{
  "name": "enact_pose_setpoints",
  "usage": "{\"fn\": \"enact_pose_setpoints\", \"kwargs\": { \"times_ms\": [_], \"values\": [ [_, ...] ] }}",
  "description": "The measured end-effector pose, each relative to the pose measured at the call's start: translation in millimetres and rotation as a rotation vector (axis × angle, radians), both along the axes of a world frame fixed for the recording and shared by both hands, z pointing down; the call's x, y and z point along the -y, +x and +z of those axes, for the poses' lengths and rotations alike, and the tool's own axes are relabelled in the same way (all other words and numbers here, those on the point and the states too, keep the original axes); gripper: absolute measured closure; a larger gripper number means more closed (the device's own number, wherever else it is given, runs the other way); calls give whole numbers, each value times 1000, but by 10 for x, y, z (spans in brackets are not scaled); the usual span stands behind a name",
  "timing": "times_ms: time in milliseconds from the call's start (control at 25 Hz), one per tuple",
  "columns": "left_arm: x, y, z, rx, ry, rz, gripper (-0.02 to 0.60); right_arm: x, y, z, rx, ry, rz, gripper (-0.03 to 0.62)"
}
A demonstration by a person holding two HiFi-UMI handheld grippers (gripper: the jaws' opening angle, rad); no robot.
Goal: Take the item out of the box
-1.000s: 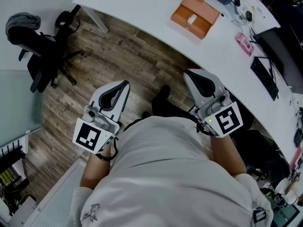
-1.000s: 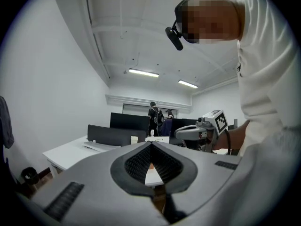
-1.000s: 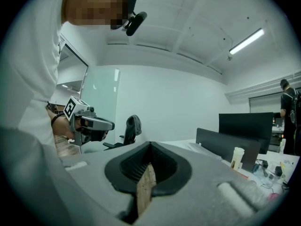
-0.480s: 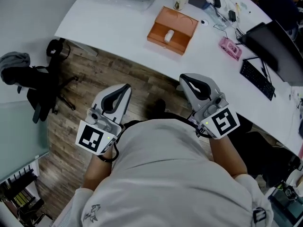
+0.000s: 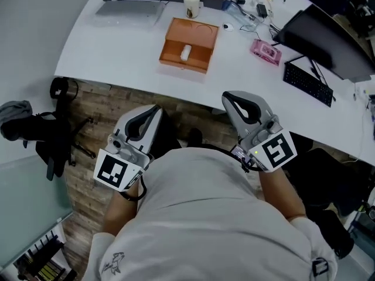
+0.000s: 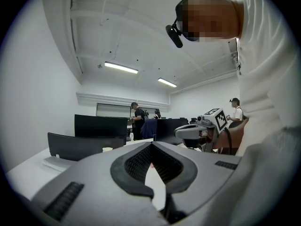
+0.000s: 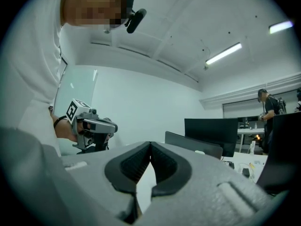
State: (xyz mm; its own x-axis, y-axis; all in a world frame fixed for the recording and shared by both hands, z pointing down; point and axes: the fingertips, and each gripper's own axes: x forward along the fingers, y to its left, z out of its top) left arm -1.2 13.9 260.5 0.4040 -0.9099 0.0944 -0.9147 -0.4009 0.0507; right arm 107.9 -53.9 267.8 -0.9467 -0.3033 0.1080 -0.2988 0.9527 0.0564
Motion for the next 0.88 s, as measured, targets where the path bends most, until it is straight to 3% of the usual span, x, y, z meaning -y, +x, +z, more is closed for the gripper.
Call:
{"fn": "enact_pose_setpoints", "kwargs": {
  "times_ms": [560, 880],
  "values": [
    [782, 150, -43, -13, 24, 209, 583, 464, 94, 0, -15, -7, 176, 591],
    [1241, -237, -18, -12, 12, 262, 583, 875, -327, 105, -40, -41, 215, 591]
  ]
}}
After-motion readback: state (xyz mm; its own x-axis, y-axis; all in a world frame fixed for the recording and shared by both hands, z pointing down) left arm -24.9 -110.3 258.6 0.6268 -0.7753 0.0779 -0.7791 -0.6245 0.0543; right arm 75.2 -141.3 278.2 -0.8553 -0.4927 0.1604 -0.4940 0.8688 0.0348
